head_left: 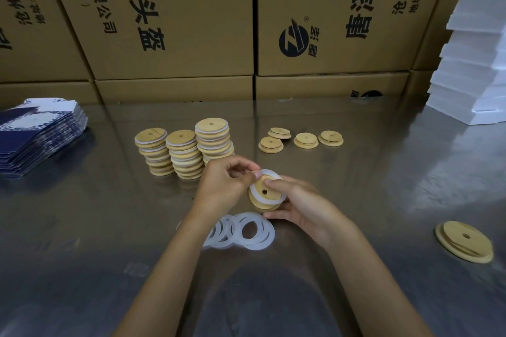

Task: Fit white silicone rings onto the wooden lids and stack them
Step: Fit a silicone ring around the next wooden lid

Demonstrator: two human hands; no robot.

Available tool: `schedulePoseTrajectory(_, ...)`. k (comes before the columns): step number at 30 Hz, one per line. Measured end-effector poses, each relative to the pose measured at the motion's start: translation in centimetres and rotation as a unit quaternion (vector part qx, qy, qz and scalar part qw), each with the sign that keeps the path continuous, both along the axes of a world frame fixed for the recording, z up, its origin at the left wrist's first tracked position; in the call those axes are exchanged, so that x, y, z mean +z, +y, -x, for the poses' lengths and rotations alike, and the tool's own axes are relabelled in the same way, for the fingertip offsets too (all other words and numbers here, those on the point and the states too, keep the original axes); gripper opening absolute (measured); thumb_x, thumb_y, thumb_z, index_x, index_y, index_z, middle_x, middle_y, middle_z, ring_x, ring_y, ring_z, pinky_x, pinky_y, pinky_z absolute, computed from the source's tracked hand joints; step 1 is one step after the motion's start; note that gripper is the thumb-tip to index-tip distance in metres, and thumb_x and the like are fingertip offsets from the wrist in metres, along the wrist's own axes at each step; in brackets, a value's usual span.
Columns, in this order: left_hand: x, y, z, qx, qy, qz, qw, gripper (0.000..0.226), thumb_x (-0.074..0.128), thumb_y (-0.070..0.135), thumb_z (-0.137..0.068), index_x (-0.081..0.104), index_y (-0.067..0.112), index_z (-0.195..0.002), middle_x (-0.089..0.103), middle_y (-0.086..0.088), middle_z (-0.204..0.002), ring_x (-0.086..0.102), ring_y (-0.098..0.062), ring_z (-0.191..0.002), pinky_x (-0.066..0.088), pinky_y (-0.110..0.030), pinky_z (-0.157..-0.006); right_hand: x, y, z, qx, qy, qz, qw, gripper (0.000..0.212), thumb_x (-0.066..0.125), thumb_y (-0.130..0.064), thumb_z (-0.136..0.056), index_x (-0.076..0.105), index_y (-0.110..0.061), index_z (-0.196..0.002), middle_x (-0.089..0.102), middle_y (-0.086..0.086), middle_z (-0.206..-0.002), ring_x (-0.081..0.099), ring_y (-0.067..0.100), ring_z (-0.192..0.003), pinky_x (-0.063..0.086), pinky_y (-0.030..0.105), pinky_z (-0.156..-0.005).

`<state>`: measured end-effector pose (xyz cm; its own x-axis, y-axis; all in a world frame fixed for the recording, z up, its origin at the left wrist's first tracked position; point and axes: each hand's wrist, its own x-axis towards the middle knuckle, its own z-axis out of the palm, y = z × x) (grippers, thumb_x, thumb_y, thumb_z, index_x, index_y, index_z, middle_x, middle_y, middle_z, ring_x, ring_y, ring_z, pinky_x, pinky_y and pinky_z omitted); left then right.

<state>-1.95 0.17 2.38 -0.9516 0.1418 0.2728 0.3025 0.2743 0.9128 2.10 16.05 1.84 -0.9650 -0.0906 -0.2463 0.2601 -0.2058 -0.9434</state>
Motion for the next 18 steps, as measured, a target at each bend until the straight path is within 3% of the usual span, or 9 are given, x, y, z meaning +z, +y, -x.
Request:
schedulePoseTrajectory(4, 0.04, -0.11, 0.17, 0.015, -0.007, 0.011, 1.000, 0.007, 0.074, 0.013, -0.085, 0.075, 0.019, -0.085, 0.073, -0.001, -0.079, 0.060, -0.005, -0.063, 0.051, -0.024, -0.059, 0.06, 0.25, 0.05, -0.012, 0.001, 0.015, 1.000, 0.022, 0.062, -0.018, -0.099, 0.071, -0.011, -0.117, 0.072, 0.017, -0.119, 0.072, 0.025, -0.097, 0.060, 0.029, -0.070)
schedulePoseTrajectory(10, 0.16, -0.31, 0.21, -0.001, -0.042, -0.016, 0.999, 0.009, 0.071, 0.008, -0.087, 0.075, 0.016, -0.087, 0.073, 0.000, -0.076, 0.059, 0.001, -0.054, 0.050, -0.017, -0.050, -0.01, 0.73, 0.30, -0.022, -0.010, 0.051, 0.998, 0.026, 0.062, -0.020, -0.098, 0.068, -0.007, -0.121, 0.072, 0.018, -0.119, 0.072, 0.025, -0.093, 0.059, 0.030, -0.068)
schedulePoseTrajectory(16, -0.01, -0.16, 0.11, -0.026, -0.059, -0.023, 0.998, 0.010, 0.071, 0.007, -0.086, 0.075, 0.015, -0.086, 0.072, 0.002, -0.073, 0.061, -0.002, -0.057, 0.051, -0.020, -0.053, -0.24, 0.83, 0.43, -0.046, -0.009, 0.032, 0.998, 0.022, 0.066, -0.026, -0.096, 0.072, -0.011, -0.112, 0.076, 0.006, -0.094, 0.074, 0.019, -0.083, 0.060, 0.029, -0.065)
schedulePoseTrajectory(18, 0.02, -0.21, 0.11, -0.032, -0.063, -0.023, 0.997, 0.011, 0.071, 0.006, -0.086, 0.075, 0.016, -0.087, 0.073, 0.002, -0.074, 0.061, -0.002, -0.057, 0.051, -0.019, -0.053, -0.22, 0.76, 0.38, -0.052, -0.004, 0.031, 0.998, 0.023, 0.066, -0.028, -0.097, 0.072, -0.012, -0.111, 0.076, 0.006, -0.096, 0.073, 0.019, -0.085, 0.060, 0.029, -0.067)
